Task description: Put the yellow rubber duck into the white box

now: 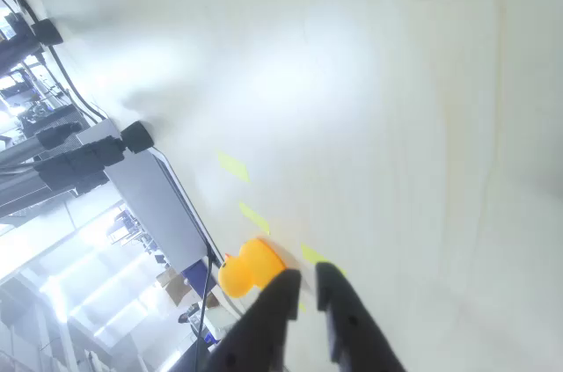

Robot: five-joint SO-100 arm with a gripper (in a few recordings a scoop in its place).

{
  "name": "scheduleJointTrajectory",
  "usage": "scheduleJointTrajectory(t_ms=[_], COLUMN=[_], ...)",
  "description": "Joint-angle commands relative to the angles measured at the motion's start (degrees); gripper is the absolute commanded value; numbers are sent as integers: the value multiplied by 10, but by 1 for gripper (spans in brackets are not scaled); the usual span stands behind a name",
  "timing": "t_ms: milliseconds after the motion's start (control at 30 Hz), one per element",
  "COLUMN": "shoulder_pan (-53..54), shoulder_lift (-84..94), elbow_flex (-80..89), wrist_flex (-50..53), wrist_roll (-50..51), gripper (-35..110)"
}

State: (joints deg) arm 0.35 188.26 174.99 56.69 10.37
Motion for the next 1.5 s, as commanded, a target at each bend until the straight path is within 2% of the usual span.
scheduleJointTrajectory(t_ms=[0,1267,1367,1467], shoulder_pan=[-4,3,12,17], shoulder_lift=[28,18,-98,-255], elbow_flex=[7,6,-86,-260], wrist_flex=[4,-13,-32,30], wrist_roll=[-1,-6,-53,-88], gripper=[0,0,0,0])
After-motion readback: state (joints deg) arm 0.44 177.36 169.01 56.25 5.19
